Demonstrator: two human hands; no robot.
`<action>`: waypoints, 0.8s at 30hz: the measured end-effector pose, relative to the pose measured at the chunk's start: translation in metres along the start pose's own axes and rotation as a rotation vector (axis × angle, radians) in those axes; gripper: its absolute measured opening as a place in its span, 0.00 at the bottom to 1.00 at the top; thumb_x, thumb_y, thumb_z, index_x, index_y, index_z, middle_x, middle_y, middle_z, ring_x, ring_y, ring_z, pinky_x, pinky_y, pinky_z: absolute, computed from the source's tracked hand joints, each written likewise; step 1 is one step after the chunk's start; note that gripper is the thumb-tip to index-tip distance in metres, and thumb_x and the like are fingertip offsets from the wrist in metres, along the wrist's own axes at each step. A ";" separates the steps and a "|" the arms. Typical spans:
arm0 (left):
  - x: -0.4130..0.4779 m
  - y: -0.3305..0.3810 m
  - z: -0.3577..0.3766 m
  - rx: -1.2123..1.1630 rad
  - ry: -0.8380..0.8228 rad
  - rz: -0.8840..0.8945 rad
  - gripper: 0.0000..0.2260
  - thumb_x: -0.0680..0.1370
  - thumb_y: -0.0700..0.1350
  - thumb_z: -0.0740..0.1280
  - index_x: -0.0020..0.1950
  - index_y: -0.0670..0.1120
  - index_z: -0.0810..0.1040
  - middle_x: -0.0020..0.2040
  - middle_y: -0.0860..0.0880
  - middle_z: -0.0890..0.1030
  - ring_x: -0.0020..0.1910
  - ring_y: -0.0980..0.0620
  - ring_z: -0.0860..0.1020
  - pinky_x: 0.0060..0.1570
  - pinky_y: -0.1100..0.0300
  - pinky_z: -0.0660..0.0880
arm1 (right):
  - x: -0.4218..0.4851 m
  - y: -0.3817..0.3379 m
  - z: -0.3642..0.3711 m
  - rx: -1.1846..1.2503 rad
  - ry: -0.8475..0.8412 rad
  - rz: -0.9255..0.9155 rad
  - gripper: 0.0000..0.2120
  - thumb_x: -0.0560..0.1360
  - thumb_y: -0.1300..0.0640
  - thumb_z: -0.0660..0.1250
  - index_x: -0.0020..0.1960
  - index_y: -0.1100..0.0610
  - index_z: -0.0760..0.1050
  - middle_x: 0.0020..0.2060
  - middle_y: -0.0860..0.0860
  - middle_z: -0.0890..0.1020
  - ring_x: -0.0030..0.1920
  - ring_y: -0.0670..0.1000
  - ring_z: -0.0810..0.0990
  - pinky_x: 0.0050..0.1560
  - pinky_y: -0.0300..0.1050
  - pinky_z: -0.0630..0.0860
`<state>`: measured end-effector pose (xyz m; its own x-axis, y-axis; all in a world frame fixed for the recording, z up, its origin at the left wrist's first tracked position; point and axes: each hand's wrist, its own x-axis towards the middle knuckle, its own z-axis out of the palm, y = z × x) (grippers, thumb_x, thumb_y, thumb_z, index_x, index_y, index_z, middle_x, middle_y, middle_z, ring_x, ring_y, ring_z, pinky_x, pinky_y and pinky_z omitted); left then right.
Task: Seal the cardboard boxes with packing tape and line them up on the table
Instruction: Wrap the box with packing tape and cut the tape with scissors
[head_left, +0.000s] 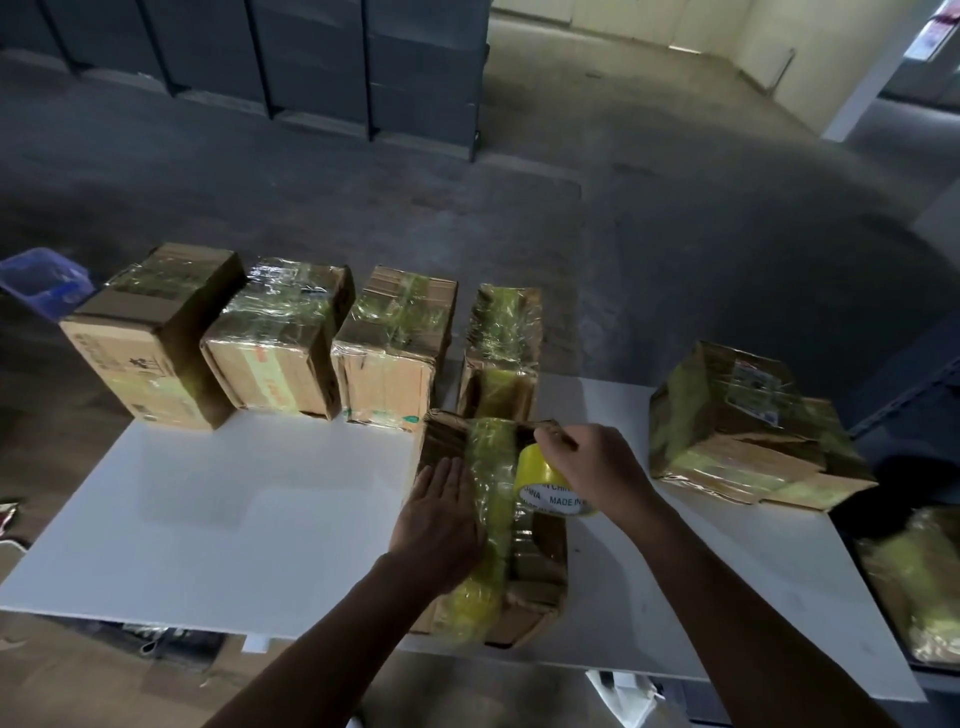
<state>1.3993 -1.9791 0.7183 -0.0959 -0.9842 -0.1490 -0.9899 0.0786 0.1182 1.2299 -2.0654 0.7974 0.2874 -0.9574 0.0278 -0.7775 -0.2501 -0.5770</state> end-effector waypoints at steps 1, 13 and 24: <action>0.001 0.004 -0.003 0.019 -0.023 -0.022 0.29 0.80 0.52 0.39 0.78 0.37 0.48 0.78 0.37 0.51 0.78 0.42 0.47 0.76 0.47 0.43 | -0.003 0.000 0.000 -0.025 0.023 -0.006 0.26 0.78 0.50 0.65 0.25 0.47 0.57 0.20 0.45 0.62 0.25 0.41 0.61 0.27 0.39 0.57; 0.012 0.024 0.007 -0.120 -0.066 0.084 0.28 0.83 0.54 0.46 0.79 0.43 0.46 0.79 0.43 0.47 0.78 0.48 0.45 0.76 0.50 0.46 | -0.012 0.028 0.005 0.256 -0.068 0.037 0.16 0.79 0.47 0.61 0.34 0.47 0.74 0.27 0.43 0.72 0.30 0.39 0.72 0.31 0.33 0.65; 0.019 0.057 0.007 -0.191 -0.053 0.105 0.29 0.83 0.55 0.49 0.79 0.45 0.42 0.79 0.43 0.43 0.78 0.46 0.42 0.76 0.50 0.44 | -0.008 0.044 -0.004 0.383 -0.033 0.121 0.21 0.77 0.41 0.61 0.39 0.56 0.80 0.31 0.48 0.79 0.36 0.48 0.78 0.38 0.46 0.73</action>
<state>1.3402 -1.9921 0.7151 -0.2081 -0.9619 -0.1772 -0.9369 0.1439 0.3186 1.1909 -2.0693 0.7753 0.2293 -0.9699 -0.0822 -0.5437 -0.0576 -0.8373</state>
